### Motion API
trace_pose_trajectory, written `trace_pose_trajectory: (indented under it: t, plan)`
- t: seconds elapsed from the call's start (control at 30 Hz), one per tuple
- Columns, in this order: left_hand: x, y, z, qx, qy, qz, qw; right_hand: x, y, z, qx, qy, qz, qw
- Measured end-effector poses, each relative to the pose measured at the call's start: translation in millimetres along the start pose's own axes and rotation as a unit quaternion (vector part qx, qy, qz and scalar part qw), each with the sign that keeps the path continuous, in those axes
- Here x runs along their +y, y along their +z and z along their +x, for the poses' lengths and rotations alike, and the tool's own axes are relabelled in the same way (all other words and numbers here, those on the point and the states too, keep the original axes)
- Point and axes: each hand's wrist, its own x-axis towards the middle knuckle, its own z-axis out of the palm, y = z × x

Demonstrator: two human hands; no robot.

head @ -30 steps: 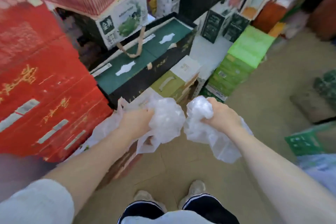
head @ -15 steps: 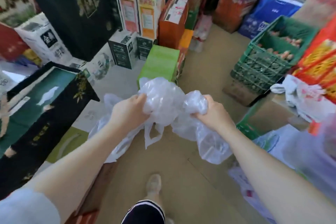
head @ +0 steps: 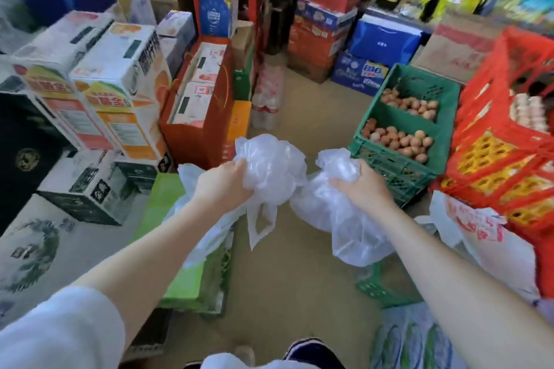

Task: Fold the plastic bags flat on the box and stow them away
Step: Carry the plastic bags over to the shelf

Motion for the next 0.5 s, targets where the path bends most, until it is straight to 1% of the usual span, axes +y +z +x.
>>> trace_pose_trajectory:
  t: [0.1,0.13,0.17,0.27,0.37,0.5]
  plan:
    - [14,0,93,-0.001,0.018,0.017,1.0,-11,-25,87,0.023,-0.003,0.007,1.0]
    - [20,0,124,-0.012,0.028,0.043,0.999,-14,-32,117,0.028,-0.004,0.003,1.0]
    - [26,-2,155,-0.027,0.02,0.048,0.998,-16,-40,149,0.032,-0.004,0.005,0.999]
    - [44,-9,248,-0.057,-0.036,-0.03,0.997,-25,-64,247,0.036,0.003,0.022,0.999]
    - [59,-12,335,-0.052,-0.062,-0.06,0.995,-41,-93,339,0.03,0.019,0.054,0.998]
    - [67,-20,444,-0.034,-0.084,-0.085,0.992,-77,-121,454,0.023,0.016,0.084,0.996]
